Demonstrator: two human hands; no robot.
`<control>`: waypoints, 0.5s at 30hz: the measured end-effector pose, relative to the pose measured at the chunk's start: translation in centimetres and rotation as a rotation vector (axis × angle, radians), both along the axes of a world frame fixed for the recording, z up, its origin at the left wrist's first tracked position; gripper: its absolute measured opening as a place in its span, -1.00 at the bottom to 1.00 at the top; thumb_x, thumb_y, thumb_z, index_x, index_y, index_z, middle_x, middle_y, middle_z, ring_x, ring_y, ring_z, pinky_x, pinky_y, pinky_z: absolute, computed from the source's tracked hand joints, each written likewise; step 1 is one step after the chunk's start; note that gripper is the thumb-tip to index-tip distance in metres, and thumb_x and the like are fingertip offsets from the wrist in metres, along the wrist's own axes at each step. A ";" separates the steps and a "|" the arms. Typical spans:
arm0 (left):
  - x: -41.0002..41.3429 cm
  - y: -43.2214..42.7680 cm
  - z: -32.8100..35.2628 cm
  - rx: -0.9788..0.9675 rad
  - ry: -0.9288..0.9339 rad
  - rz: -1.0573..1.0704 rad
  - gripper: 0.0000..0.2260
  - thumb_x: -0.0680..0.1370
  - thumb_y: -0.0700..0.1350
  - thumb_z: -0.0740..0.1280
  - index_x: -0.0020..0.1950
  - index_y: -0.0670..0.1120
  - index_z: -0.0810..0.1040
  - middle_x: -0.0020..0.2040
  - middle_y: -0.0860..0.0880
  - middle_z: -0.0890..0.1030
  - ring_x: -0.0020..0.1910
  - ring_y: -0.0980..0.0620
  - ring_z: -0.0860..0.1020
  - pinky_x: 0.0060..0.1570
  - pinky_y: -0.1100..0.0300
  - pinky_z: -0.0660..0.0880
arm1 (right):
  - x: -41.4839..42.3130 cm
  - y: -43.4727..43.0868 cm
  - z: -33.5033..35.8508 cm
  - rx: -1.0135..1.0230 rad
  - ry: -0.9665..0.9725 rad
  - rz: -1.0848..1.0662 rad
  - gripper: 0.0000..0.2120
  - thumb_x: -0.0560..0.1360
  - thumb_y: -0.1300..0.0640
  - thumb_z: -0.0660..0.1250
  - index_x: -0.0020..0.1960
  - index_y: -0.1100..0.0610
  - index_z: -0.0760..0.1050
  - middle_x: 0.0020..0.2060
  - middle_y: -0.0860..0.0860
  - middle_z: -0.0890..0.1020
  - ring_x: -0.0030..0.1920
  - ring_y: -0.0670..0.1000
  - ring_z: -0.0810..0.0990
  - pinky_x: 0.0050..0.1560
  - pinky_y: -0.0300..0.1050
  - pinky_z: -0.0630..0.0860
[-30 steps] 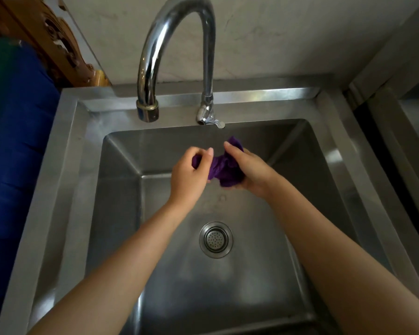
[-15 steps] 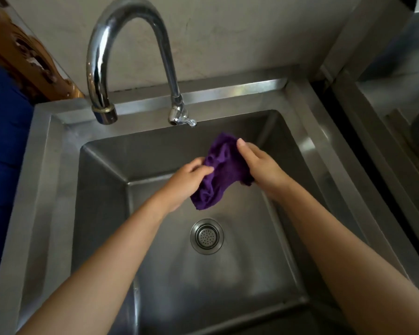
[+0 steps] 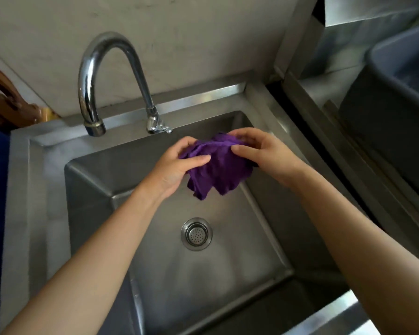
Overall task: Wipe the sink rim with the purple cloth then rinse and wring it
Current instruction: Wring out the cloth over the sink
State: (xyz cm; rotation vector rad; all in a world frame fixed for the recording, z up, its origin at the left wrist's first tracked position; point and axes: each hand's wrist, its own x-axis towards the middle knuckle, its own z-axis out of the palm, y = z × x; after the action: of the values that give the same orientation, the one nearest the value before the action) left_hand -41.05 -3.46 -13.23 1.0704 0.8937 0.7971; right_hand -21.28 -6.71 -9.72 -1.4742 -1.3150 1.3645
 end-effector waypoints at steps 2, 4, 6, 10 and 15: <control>0.7 0.0 1.8 0.060 -0.032 0.014 -0.81 0.33 -0.25 0.39 -0.14 -0.06 0.46 -0.21 0.02 0.55 -0.24 0.12 0.54 -0.20 0.28 0.50 | 0.6 -0.6 1.8 0.030 -0.153 -0.033 -0.76 0.49 0.07 0.35 0.14 0.05 0.51 0.01 0.06 0.66 -0.04 -0.01 0.64 -0.01 -0.13 0.58; 1.6 -0.1 3.9 0.100 -0.102 0.011 -0.83 0.40 -0.29 0.37 -0.13 -0.08 0.44 -0.22 0.02 0.59 -0.23 0.10 0.57 -0.16 0.23 0.55 | 1.7 -1.2 3.9 -0.018 -0.235 -0.020 -0.68 0.46 -0.04 0.36 0.15 0.08 0.53 0.01 0.04 0.67 -0.03 -0.02 0.65 -0.01 -0.13 0.59; 2.7 -0.3 6.2 0.110 -0.154 0.004 -0.83 0.49 -0.34 0.31 -0.14 -0.08 0.42 -0.26 0.01 0.59 -0.28 0.10 0.57 -0.20 0.24 0.54 | 2.9 -2.1 6.1 -0.076 -0.259 0.033 -0.62 0.42 -0.02 0.41 0.18 0.09 0.53 0.01 0.05 0.66 -0.01 0.01 0.65 0.02 -0.12 0.60; 4.7 -0.4 10.0 0.052 -0.240 -0.004 -0.76 0.43 -0.39 0.35 -0.10 -0.06 0.44 -0.28 0.05 0.64 -0.27 0.09 0.61 -0.19 0.21 0.58 | 5.0 -3.9 10.1 0.048 0.024 -0.033 -0.70 0.39 0.36 0.39 0.09 0.14 0.57 -0.04 0.09 0.66 -0.01 0.06 0.64 0.10 -0.08 0.55; 7.4 -0.7 13.6 0.100 -0.141 -0.295 -0.50 0.30 -0.35 0.38 0.16 0.02 0.43 -0.09 0.00 0.64 -0.17 0.13 0.61 -0.15 0.28 0.54 | 7.9 -5.7 13.9 0.108 0.289 -0.137 -0.68 0.32 0.44 0.34 0.01 0.16 0.58 -0.13 0.10 0.65 -0.10 0.06 0.63 0.03 -0.07 0.57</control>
State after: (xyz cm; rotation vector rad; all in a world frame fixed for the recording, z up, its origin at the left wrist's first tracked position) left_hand -33.65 -4.18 0.36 1.1861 0.5648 0.6653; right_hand -13.43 -12.39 4.22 -1.2197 -1.0674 1.3381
